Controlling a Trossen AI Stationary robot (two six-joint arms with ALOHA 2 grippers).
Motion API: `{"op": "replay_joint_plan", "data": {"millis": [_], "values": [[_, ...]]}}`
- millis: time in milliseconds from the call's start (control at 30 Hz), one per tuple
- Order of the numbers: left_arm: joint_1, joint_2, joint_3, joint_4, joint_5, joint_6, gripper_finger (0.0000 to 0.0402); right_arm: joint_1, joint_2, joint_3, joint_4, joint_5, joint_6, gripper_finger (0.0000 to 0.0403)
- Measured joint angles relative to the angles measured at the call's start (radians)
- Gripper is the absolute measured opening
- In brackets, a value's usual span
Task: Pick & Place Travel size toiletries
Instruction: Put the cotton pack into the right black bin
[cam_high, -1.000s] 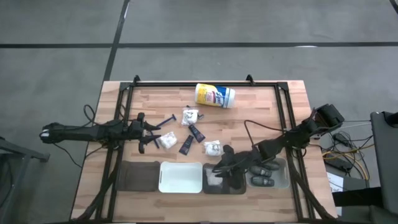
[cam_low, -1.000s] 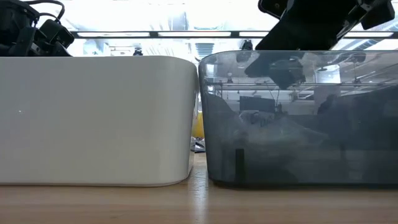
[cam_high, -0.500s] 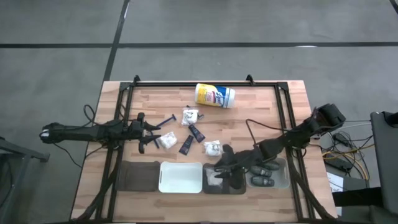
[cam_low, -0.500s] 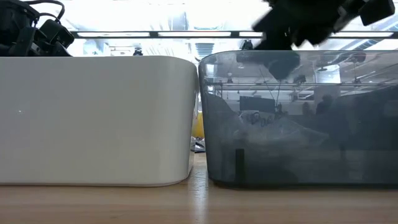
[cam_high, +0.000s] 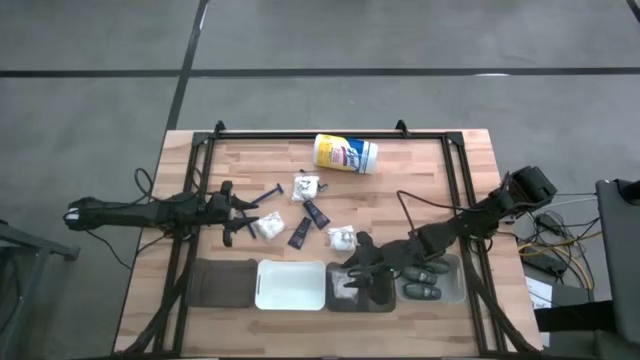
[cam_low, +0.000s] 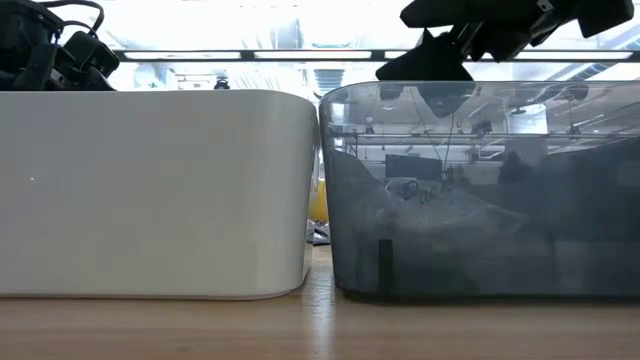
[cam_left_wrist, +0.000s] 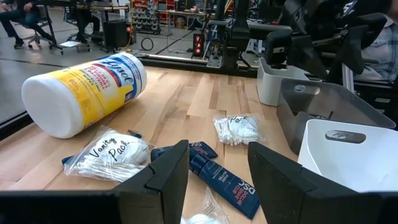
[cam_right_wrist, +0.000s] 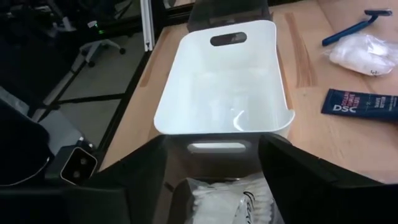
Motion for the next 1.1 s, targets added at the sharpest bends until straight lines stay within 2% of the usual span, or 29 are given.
{"op": "replay_joint_plan", "data": {"millis": [200, 367, 500, 667, 867, 1100], "values": [[0.000, 0.000, 0.000, 0.000, 0.000, 0.000, 0.0171, -0.002, -0.014, 0.017, 0.034, 0.028, -0.044, 0.0267], [0.000, 0.000, 0.000, 0.000, 0.000, 0.000, 0.0171, -0.003, -0.046, 0.039, -0.006, 0.004, -0.245, 0.0283], [0.000, 0.000, 0.000, 0.000, 0.000, 0.000, 0.0171, -0.047, -0.050, 0.087, -0.144, 0.036, -0.052, 0.0295], [0.000, 0.000, 0.000, 0.000, 0.000, 0.000, 0.0171, -0.093, -0.040, 0.146, -0.163, -0.061, -0.214, 0.0313], [0.000, 0.000, 0.000, 0.000, 0.000, 0.000, 0.0171, -0.179, -0.038, 0.247, -0.307, -0.047, -0.145, 0.0333], [0.000, 0.000, 0.000, 0.000, 0.000, 0.000, 0.0171, -0.275, -0.032, 0.292, -0.316, -0.057, -0.167, 0.0357]]}}
